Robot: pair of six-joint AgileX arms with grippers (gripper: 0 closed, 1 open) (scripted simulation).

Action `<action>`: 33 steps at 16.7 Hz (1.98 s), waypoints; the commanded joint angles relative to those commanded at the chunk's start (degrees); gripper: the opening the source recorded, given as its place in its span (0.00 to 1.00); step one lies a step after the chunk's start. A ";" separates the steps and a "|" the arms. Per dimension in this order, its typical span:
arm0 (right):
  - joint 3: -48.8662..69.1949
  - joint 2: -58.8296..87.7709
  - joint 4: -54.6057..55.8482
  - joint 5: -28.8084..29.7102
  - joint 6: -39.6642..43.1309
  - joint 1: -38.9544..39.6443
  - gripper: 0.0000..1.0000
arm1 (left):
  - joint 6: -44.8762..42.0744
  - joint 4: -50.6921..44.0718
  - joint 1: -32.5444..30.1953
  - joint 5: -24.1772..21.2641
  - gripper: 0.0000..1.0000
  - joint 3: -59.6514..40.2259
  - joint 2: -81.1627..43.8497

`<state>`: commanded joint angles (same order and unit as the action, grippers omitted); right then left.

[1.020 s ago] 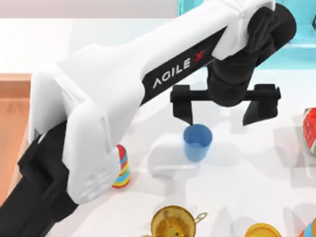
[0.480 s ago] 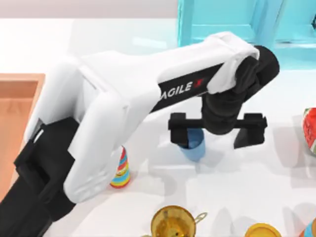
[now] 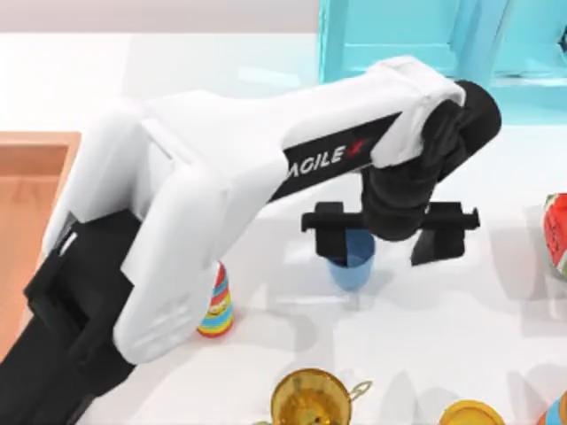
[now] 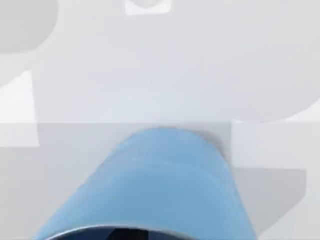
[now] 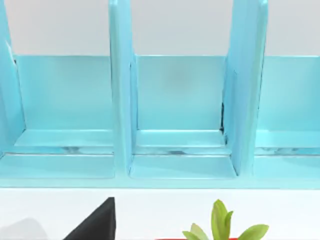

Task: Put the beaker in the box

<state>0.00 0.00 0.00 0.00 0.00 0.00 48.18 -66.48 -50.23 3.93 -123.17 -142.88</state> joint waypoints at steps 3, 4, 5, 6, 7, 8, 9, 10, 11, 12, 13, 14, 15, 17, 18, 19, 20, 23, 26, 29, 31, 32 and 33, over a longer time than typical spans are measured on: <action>0.00 0.00 0.00 0.00 0.00 0.00 1.00 | 0.00 0.00 0.00 0.00 0.40 0.00 0.00; 0.00 0.00 0.00 0.00 0.00 0.00 1.00 | 0.00 0.00 0.00 0.00 0.32 0.00 0.00; 0.00 0.00 0.00 0.00 0.00 0.00 1.00 | 0.00 0.00 0.00 0.00 0.25 0.00 0.00; 0.00 0.00 0.00 0.00 0.00 0.00 1.00 | 0.00 0.00 0.00 0.00 0.17 0.00 0.00; 0.00 0.00 0.00 0.00 0.00 0.00 1.00 | 0.00 0.00 0.00 0.00 0.10 0.00 0.00; 0.00 0.00 0.00 0.00 0.00 0.00 1.00 | 0.00 0.00 0.00 0.00 0.02 0.00 0.00; 0.00 0.00 0.00 0.00 0.00 0.00 1.00 | 0.00 0.00 0.00 0.00 0.00 0.00 0.00; 0.00 0.00 0.00 0.00 0.00 0.00 1.00 | 0.00 0.00 0.00 0.00 0.00 0.00 0.00; 0.00 0.00 0.00 0.00 0.00 0.00 1.00 | 0.00 0.00 0.00 0.00 0.00 0.00 0.00; 0.00 0.00 0.00 0.00 0.00 0.00 1.00 | 0.00 0.00 0.00 0.00 0.00 0.00 0.00; 0.00 0.00 0.00 0.00 0.00 0.00 1.00 | 0.00 0.00 0.00 0.00 0.00 0.00 0.00; 0.00 0.00 0.00 0.00 0.00 0.00 1.00 | 0.00 0.00 0.00 0.00 0.00 0.00 0.00; 0.00 0.00 0.00 0.00 0.00 0.00 1.00 | 0.00 0.00 0.00 0.00 0.00 0.00 0.00; 0.00 0.00 0.00 0.00 0.00 0.00 1.00 | -0.08 -0.04 -0.21 0.02 0.00 0.11 0.12; 0.00 0.00 0.00 0.00 0.00 0.00 1.00 | -0.19 -0.07 -0.12 0.01 0.00 0.18 0.22; 0.00 0.00 0.00 0.00 0.00 0.00 1.00 | -0.81 -0.23 0.44 -0.07 0.00 0.59 0.80; 0.00 0.00 0.00 0.00 0.00 0.00 1.00 | -2.00 -0.52 1.59 -0.21 0.00 1.41 1.91; 0.00 0.00 0.00 0.00 0.00 0.00 1.00 | -9.02 -1.92 8.64 -0.91 0.00 5.80 7.79; 0.00 0.00 0.00 0.00 0.00 0.00 1.00 | -21.00 -3.65 20.89 -1.74 0.00 12.28 16.41; 0.00 0.00 0.00 0.00 0.00 0.00 1.00 | -35.73 -5.44 36.09 -2.75 0.00 20.00 26.32; 0.00 0.00 0.00 0.00 0.00 0.00 1.00 | -45.03 -6.64 45.62 -3.44 0.00 25.33 32.77; 0.00 0.00 0.00 0.00 0.00 0.00 1.00 | -49.02 -7.23 49.66 -3.75 0.00 27.87 35.75; 0.00 0.00 0.00 0.00 0.00 0.00 1.00 | -52.40 -7.80 53.06 -4.02 0.00 30.20 38.44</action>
<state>0.00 0.00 0.00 0.00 0.00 0.00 -4.22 -74.29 2.84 -0.09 -92.97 -104.44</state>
